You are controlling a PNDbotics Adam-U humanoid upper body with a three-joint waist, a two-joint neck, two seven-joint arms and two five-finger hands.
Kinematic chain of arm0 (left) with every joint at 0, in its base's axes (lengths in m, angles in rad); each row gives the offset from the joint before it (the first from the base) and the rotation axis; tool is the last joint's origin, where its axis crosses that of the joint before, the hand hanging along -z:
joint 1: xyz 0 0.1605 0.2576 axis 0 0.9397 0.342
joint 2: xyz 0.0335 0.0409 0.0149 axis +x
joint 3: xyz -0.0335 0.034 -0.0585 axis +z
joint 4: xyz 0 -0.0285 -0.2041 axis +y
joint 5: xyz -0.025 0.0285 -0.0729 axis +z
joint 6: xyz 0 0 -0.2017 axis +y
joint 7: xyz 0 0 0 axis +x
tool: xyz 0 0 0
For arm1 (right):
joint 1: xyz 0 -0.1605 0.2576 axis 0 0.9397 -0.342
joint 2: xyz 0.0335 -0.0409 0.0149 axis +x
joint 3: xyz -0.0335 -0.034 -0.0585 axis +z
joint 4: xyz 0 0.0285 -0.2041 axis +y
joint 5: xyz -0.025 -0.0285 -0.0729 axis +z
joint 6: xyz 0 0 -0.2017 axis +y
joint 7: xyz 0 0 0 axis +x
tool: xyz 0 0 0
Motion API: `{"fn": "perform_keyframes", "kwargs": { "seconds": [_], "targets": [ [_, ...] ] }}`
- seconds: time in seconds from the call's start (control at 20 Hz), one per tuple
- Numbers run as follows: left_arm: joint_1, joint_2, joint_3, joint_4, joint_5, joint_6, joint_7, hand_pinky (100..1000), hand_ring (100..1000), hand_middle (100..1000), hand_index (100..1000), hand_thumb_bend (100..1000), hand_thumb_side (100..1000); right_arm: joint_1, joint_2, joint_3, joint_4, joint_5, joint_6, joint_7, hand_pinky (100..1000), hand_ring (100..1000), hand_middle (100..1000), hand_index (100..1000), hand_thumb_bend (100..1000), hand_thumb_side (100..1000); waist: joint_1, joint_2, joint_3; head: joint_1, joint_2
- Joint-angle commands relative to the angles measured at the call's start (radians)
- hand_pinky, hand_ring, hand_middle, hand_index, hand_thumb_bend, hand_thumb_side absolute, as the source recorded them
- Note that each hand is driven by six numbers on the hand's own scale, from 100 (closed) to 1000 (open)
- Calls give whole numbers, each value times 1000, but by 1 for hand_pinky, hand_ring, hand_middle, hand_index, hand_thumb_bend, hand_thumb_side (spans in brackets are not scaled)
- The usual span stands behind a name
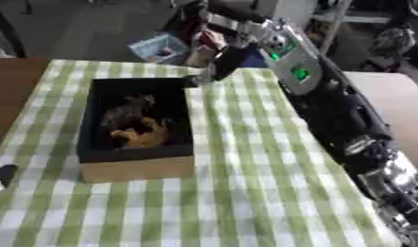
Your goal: Pick up objects on the table and place them in the box.
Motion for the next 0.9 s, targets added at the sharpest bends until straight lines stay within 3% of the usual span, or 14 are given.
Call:
{"fn": "perform_keyframes", "kwargs": {
  "seconds": [0.05, 0.2, 0.45, 0.65, 0.9],
  "targets": [
    [-4, 19, 18, -13, 5, 2, 22, 703, 589, 624, 729, 403, 100, 46, -84, -36, -144, -84, 50, -90, 684, 787, 737, 832, 598, 279, 14, -15, -16, 21, 3],
    [2, 14, 27, -10, 7, 5, 46, 703, 589, 624, 728, 403, 100, 156, -96, -79, -266, -163, 104, -206, 659, 777, 720, 824, 593, 285, 23, -11, -49, 42, 4],
    [10, 6, 52, -9, 29, 16, 118, 694, 577, 613, 716, 411, 100, 345, -57, -151, -428, -293, 152, -382, 614, 759, 682, 813, 576, 293, 33, -4, -103, 89, 1],
    [10, 2, 62, -14, 52, 22, 165, 692, 575, 612, 714, 411, 100, 466, -9, -186, -468, -387, 175, -493, 604, 758, 669, 812, 562, 288, 38, 4, -138, 109, 2],
    [15, -4, 70, -20, 60, 23, 192, 690, 574, 611, 711, 411, 100, 556, 11, -206, -473, -442, 176, -532, 602, 760, 666, 812, 556, 285, 41, 16, -157, 120, 4]
  ]
}}
